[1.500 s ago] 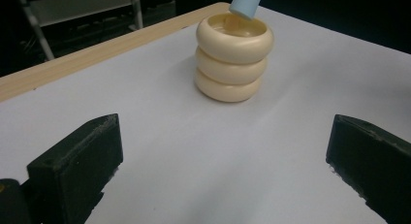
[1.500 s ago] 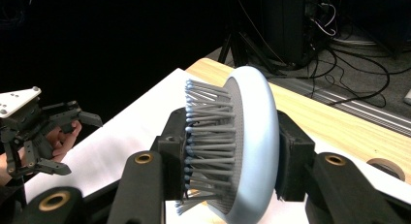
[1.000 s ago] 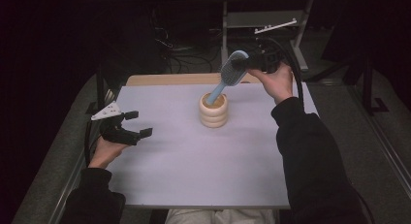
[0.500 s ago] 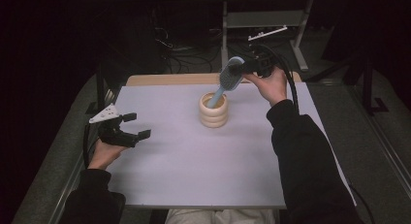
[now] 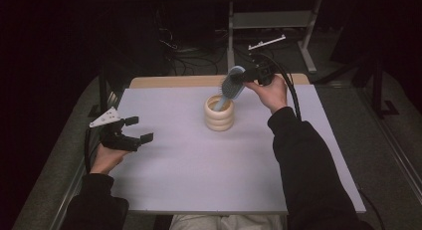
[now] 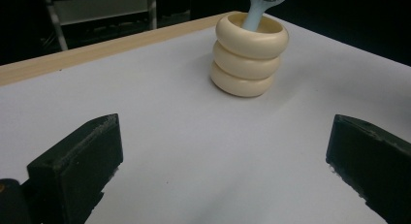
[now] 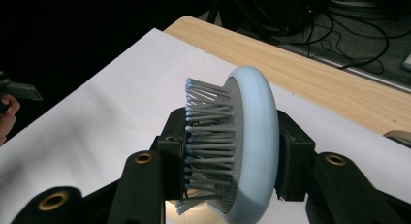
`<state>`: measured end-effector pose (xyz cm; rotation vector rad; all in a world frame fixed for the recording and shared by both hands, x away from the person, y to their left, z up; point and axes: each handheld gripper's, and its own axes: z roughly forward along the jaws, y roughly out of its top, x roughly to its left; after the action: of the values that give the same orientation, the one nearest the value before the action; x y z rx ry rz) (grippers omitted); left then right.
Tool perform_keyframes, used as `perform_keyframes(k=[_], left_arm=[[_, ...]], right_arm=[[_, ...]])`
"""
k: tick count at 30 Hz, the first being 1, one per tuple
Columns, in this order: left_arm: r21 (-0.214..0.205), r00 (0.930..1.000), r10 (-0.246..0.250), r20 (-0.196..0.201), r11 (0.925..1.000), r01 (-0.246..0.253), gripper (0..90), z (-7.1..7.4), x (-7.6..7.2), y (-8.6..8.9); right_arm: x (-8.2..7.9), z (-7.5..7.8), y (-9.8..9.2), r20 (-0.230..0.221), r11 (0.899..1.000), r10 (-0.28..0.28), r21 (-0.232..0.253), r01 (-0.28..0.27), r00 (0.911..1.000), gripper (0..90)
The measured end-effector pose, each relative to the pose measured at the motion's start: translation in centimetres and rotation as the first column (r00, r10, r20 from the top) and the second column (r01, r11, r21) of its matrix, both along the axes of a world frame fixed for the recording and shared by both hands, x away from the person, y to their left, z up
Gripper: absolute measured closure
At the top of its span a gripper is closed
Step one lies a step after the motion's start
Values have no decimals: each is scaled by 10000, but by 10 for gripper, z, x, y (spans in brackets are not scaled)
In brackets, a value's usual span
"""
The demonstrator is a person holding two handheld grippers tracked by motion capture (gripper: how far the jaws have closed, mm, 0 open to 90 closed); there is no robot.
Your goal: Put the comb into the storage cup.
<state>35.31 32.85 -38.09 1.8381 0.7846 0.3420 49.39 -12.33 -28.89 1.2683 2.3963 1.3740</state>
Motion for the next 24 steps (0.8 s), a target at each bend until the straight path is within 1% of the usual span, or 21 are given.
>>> perform_keyframes(k=[4,11,15,19,21,23,24], left_arm=[[-70,10000,12,-43,10000,-12,0,-1,0,0],[-52,10000,-31,-75,10000,30,0,-2,0,-1],[-50,9999,-69,-125,10000,68,0,-2,0,-1],[-28,9999,-83,-135,10000,82,0,-2,0,-1],[-29,9999,-69,-126,10000,68,0,-2,0,-1],[-44,9999,-65,-124,10000,65,0,-3,0,-1],[-47,9999,-54,-120,10000,53,0,-3,0,-1]], right_arm=[[3,-6,2,-200,10000,-11,39,12,9998,545],[6,-17,1,-450,9982,-329,496,352,9984,532],[7,-21,-2,-623,9948,-447,885,501,9971,523],[8,-22,-4,-708,9943,-426,949,492,9966,515],[8,-22,-5,-779,9941,-356,998,433,9963,483],[9,-22,-7,-970,9914,-262,1255,383,9949,455],[9,-22,-8,-947,9906,-236,1318,360,9952,431]])
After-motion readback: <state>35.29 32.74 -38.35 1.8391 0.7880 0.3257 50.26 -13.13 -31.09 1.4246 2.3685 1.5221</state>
